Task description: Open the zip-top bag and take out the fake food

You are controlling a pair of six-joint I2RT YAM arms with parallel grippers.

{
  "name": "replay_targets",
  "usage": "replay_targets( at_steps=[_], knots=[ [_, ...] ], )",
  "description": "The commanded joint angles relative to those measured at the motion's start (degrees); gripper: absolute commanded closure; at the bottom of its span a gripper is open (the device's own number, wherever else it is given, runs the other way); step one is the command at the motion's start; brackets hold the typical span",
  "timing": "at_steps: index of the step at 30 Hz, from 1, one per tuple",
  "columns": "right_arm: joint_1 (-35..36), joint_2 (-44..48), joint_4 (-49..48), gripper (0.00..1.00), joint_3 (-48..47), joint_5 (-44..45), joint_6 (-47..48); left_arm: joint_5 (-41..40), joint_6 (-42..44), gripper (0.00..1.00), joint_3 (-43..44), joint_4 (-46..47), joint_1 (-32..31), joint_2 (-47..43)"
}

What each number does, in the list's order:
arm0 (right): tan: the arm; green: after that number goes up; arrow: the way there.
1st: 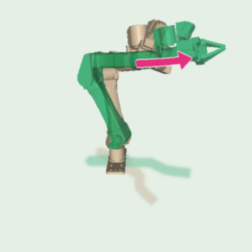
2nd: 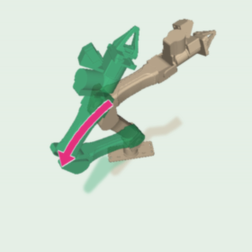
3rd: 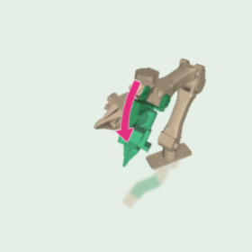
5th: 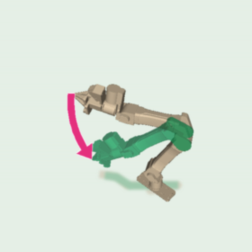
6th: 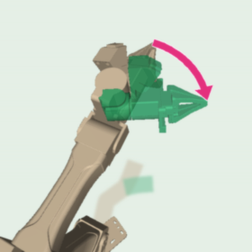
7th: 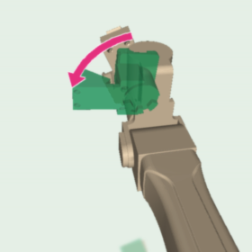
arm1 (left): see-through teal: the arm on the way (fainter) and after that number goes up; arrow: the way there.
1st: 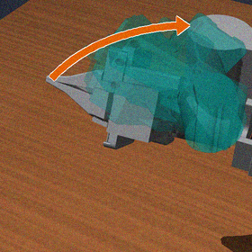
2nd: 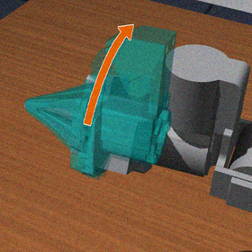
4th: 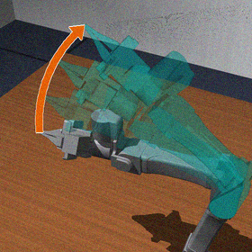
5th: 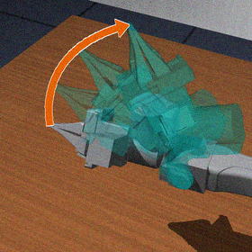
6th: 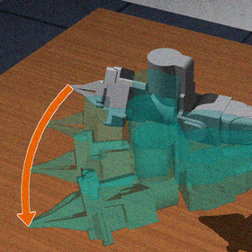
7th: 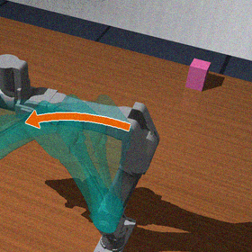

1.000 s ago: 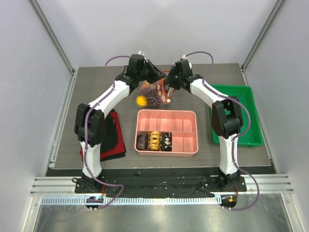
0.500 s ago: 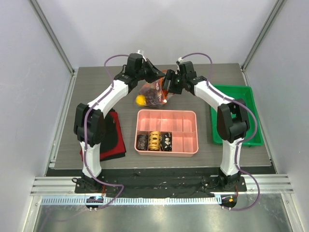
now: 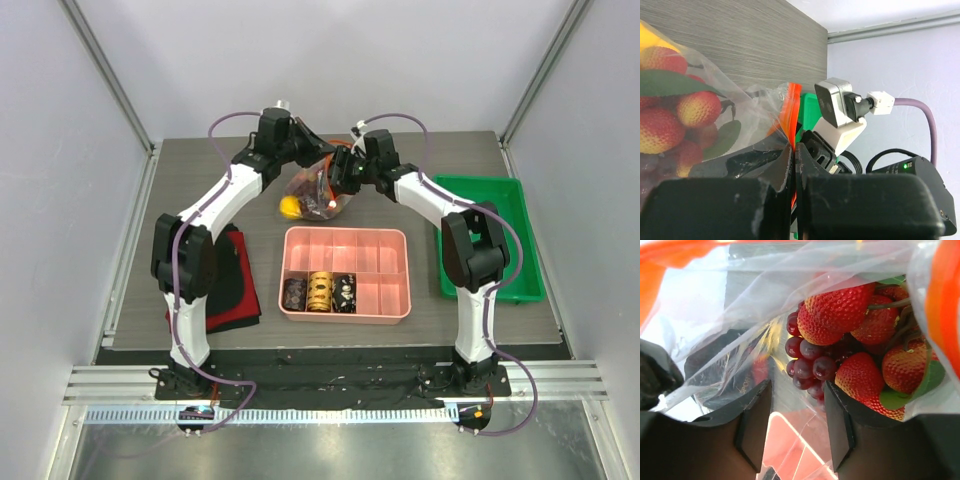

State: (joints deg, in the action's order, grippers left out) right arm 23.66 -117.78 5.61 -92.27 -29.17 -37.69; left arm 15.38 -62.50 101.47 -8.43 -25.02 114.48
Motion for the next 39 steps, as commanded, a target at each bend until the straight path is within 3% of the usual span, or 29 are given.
replay_targets(
  at_steps=[1,6,8,11,17,21,25,34,37,38,39],
  knots=[
    [1.91,-0.17,-3.15,0.46,-0.63,1.29,-0.37,4.4,-1.4,1.0,2.94,3.94,-2.49,-2.86],
    [2.18,-1.84,-1.92,0.47,-0.8,4.81,1.13,4.49,-2.19,1.0,3.12,4.29,-3.37,-2.42],
    [2.18,-1.58,1.32,0.46,-1.24,14.51,2.18,4.49,-2.01,1.0,3.03,4.21,-3.37,-2.59],
    [1.57,-0.26,5.64,0.46,-0.81,17.74,1.22,3.61,-0.26,1.0,2.33,2.8,-3.29,-3.55],
    [1.39,0.8,6.95,0.6,0.86,17.57,0.33,3.17,0.27,1.0,0.13,3.06,-2.76,-4.52],
    [1.48,2.28,7.4,0.51,3.31,20.55,1.13,3.17,0.62,1.0,0.22,2.71,-2.23,-4.44],
    [1.39,-0.34,7.66,0.5,1.83,21.26,-1.5,3.69,0.28,1.0,-0.04,2.8,-2.23,-4.61],
    [1.48,-6.41,0.9,0.41,-2.12,16.69,-8.18,3.96,0.36,1.0,-2.59,2.89,-2.49,-5.93],
    [1.48,-6.5,-1.91,0.48,-1.86,17.04,-8.45,3.87,0.71,1.0,-3.3,2.89,-2.49,-6.46],
    [1.48,-6.41,-1.91,0.62,-2.12,16.87,-7.93,3.7,0.97,1.0,-3.38,2.8,-2.49,-6.55],
    [1.48,-6.07,-1.74,0.7,-2.56,16.25,-7.49,3.7,1.15,1.0,-3.38,2.63,-2.41,-6.55]
  ],
)
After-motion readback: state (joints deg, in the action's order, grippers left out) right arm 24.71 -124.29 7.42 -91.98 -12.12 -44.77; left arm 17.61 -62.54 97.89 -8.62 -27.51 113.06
